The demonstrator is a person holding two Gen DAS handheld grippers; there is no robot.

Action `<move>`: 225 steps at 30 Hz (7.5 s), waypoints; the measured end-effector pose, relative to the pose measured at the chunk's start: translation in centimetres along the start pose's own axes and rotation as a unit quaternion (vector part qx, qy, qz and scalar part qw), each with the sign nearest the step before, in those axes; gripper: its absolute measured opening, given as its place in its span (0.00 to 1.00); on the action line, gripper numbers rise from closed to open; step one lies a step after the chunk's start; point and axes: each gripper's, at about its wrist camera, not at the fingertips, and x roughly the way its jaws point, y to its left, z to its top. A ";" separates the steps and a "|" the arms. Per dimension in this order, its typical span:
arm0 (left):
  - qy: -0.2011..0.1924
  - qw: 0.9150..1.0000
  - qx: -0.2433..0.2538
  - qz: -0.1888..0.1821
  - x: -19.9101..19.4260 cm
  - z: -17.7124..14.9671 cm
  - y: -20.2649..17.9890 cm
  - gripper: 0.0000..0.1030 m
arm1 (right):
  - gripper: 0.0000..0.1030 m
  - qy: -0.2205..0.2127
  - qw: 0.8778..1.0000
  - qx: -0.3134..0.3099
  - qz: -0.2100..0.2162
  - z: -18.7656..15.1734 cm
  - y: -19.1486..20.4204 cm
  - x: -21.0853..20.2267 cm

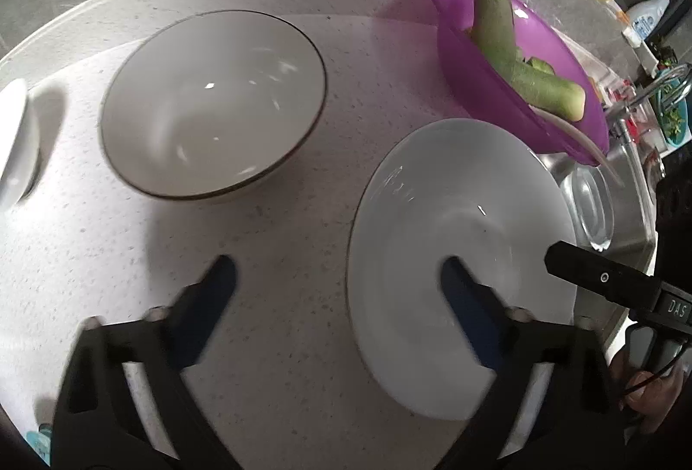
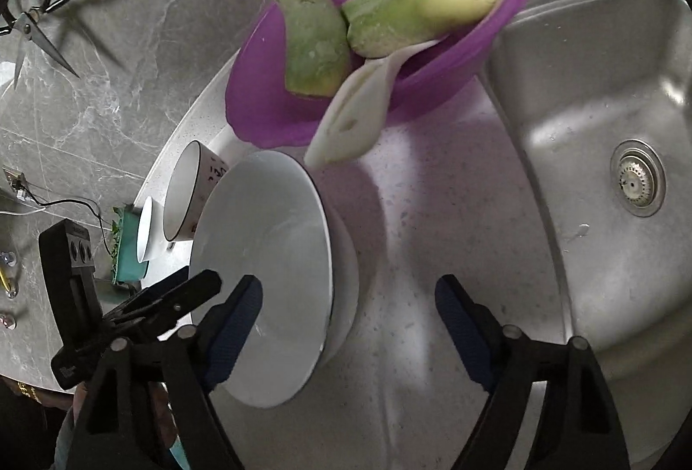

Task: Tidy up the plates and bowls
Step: 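Close both grippers on the rim of the large white bowl, then carry the white bowl with both grippers and set it on the counter, then open both grippers and release the white bowl, then move both grippers to the small white bowl by the wall, then close both grippers on the rim of the small white bowl, then lift the small white bowl and lower it into the large white bowl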

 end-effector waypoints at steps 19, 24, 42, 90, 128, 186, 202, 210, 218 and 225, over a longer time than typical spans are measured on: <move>0.032 0.999 0.018 -0.028 2.4 -0.4 -0.7 0.13 | 0.16 0.033 0.997 -0.038 -0.052 -0.2 0.9 1.9; 0.038 0.999 0.016 -0.025 2.2 -0.7 -1.3 0.12 | 0.15 0.039 0.997 -0.036 -0.053 -0.2 1.2 2.1; 0.042 0.998 -0.012 -0.038 -5.7 -8.1 -1.6 0.12 | 0.16 0.076 0.995 -0.058 -0.041 -5.1 4.7 -2.0; -0.003 0.993 -0.102 -0.053 -10.0 -18.0 0.3 0.79 | 0.80 0.104 0.989 -0.106 -0.006 -10.1 4.1 -1.9; -0.030 0.998 -0.057 0.024 -8.3 5.4 37.6 0.99 | 0.87 0.078 0.980 -0.160 -0.093 3.2 35.3 20.1; -0.046 0.999 0.004 -0.014 -10.4 3.5 32.9 0.09 | 0.13 0.097 0.973 -0.188 -0.096 1.6 35.7 20.7; -0.059 0.994 0.065 -0.063 -16.5 -3.6 19.9 0.09 | 0.13 0.044 0.983 -0.159 -0.083 -4.1 30.8 8.3; -0.051 0.992 0.083 -0.074 -18.4 -8.5 12.5 0.09 | 0.13 0.035 0.984 -0.157 -0.072 -6.8 26.7 2.6; -0.023 0.991 0.095 -0.094 -17.4 -14.0 3.0 0.09 | 0.13 0.043 0.988 -0.134 -0.062 -9.4 19.3 -2.9; -0.001 0.990 0.110 -0.094 -15.2 -17.2 -2.9 0.09 | 0.13 0.053 0.990 -0.114 -0.065 -11.0 13.2 -5.6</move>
